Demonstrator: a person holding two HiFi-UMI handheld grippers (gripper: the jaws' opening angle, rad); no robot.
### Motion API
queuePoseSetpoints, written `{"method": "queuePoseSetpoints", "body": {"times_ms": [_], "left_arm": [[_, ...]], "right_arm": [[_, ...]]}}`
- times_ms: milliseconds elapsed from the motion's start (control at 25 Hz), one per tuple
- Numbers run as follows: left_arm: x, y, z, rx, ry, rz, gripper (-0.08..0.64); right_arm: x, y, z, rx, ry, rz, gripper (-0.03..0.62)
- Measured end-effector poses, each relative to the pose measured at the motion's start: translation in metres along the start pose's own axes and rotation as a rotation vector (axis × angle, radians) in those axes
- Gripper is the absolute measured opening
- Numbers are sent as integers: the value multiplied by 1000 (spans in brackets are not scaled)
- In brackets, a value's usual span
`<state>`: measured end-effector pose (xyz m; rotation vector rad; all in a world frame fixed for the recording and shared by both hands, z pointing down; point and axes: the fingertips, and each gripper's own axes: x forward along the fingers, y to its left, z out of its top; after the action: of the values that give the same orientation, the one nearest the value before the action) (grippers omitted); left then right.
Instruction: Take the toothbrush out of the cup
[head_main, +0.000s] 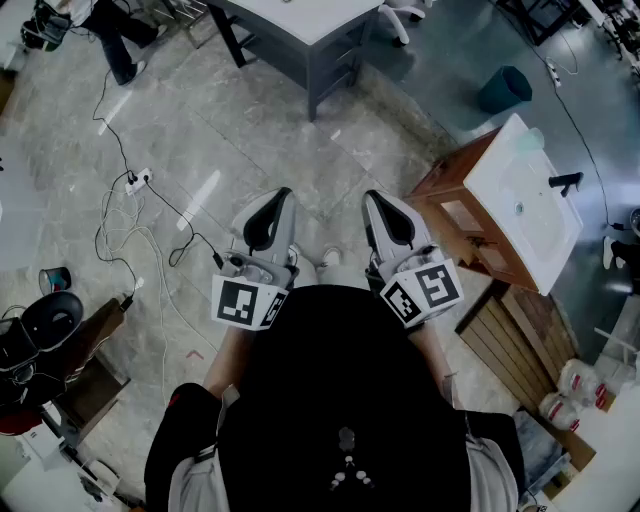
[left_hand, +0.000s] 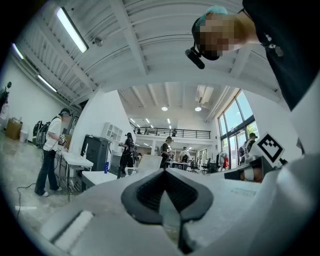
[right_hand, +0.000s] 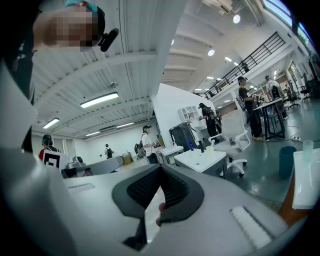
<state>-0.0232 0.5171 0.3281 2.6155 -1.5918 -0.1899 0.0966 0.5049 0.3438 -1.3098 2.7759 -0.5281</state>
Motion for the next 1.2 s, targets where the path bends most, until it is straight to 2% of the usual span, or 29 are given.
{"method": "queuePoseSetpoints", "body": {"times_ms": [720,1200], "left_arm": [[4,22,2,-15,11,-76,2],[-11,67,11,6,-12,-94,2]], "right_arm": [[20,21,-5,-34,34,-44,1],[53,50,-10,-42,-8,-89,2]]}}
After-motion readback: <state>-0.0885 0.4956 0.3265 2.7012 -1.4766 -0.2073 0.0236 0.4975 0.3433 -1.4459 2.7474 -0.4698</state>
